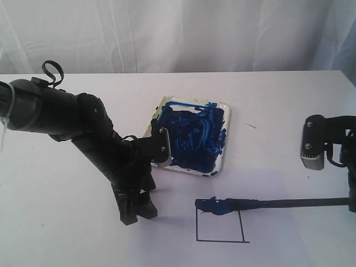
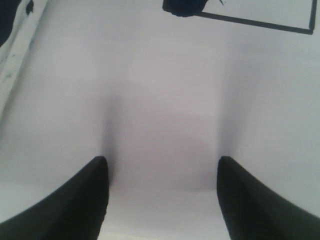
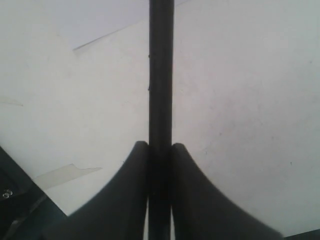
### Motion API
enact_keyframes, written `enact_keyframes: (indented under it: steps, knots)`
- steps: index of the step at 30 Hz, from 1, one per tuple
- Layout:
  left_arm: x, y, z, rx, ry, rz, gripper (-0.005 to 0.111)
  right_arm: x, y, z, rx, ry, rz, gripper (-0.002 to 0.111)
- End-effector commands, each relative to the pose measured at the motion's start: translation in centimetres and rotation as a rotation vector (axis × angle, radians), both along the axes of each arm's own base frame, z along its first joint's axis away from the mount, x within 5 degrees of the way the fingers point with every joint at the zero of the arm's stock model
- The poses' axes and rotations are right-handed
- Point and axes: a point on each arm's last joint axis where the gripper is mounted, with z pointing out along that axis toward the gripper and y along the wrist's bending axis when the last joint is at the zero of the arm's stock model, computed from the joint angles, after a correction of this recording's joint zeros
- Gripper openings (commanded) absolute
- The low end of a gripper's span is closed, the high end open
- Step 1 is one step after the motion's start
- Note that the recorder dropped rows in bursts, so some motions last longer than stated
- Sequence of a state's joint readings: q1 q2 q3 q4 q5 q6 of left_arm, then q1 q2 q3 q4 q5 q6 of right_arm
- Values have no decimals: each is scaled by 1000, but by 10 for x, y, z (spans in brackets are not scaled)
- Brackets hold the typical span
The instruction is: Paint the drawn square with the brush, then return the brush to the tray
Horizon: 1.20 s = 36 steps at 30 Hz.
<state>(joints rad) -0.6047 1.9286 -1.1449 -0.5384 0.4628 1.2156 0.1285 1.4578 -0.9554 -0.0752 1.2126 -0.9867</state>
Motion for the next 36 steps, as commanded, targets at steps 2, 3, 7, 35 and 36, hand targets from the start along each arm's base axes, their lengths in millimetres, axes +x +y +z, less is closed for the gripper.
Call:
enact_keyframes:
  steps: [2, 3, 7, 35, 36]
  knots:
    - [-8, 2, -18, 48, 80, -33, 66, -6, -1, 8, -4, -24, 31, 0]
    - [-8, 2, -18, 48, 80, -33, 66, -7, -1, 10, -1, -32, 33, 0]
    - [-8, 2, -18, 50, 81, -35, 66, -13, -1, 21, 19, -78, 34, 0]
    - [-9, 2, -18, 50, 83, -36, 66, 8, 22, -13, 224, 9, 121, 0]
    - [-9, 2, -18, 50, 83, -36, 66, 9, 22, -14, 223, 11, 120, 0]
